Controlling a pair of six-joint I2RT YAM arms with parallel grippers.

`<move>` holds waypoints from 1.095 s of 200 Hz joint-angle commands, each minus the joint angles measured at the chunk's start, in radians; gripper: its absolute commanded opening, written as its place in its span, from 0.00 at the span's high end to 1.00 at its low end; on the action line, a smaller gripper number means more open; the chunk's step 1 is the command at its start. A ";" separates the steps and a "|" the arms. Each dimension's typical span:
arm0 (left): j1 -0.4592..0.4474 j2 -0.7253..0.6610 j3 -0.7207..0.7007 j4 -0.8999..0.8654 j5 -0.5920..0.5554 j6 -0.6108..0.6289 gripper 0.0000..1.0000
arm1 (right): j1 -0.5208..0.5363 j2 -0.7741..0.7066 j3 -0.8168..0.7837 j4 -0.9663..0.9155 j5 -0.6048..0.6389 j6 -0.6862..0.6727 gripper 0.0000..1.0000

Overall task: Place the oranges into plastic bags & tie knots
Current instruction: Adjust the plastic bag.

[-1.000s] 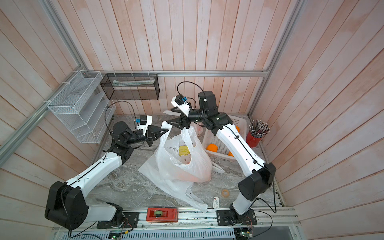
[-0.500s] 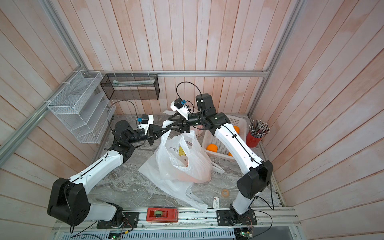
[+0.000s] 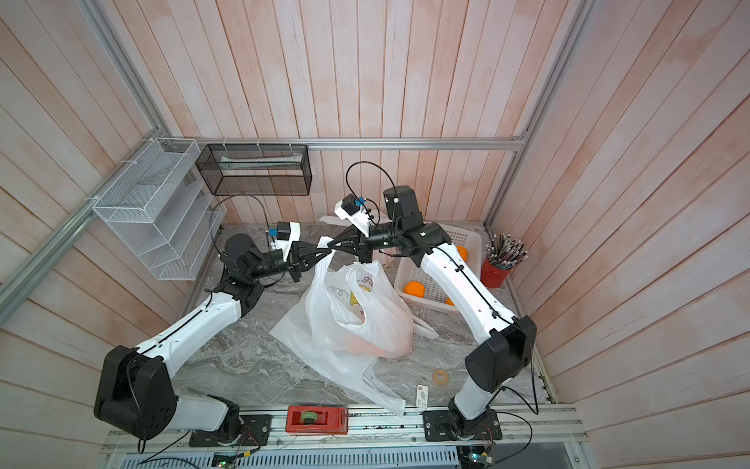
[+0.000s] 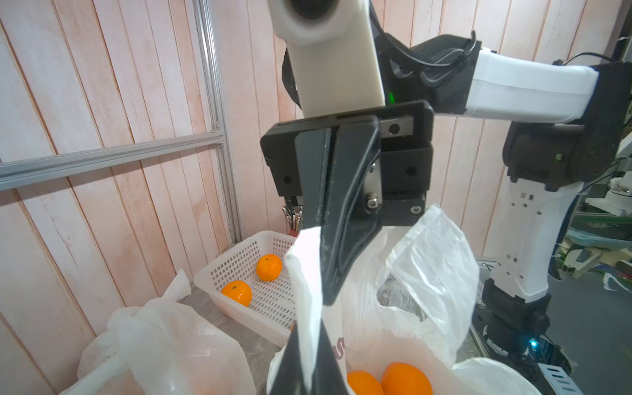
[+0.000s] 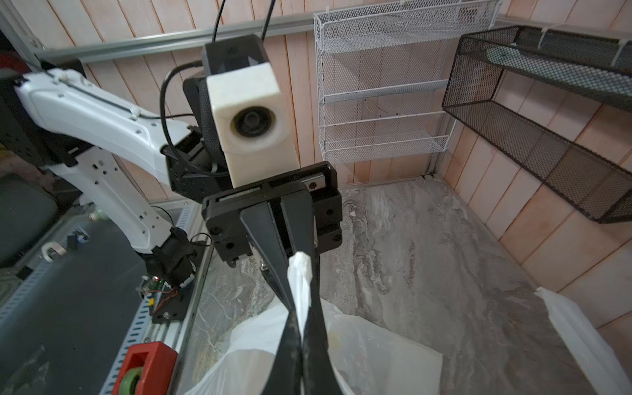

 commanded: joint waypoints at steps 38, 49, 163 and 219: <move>0.003 0.000 -0.042 0.012 0.005 0.003 0.60 | -0.007 -0.032 0.013 -0.009 -0.007 0.000 1.00; 0.002 -0.003 -0.063 0.014 0.024 0.005 0.54 | -0.008 -0.034 0.013 -0.006 -0.001 0.002 1.00; -0.008 -0.035 -0.198 0.044 0.043 0.002 0.89 | -0.024 -0.046 0.025 0.060 0.029 0.082 0.86; -0.004 -0.022 -0.227 0.098 -0.084 -0.068 1.00 | -0.163 -0.152 0.033 0.229 0.074 0.290 0.19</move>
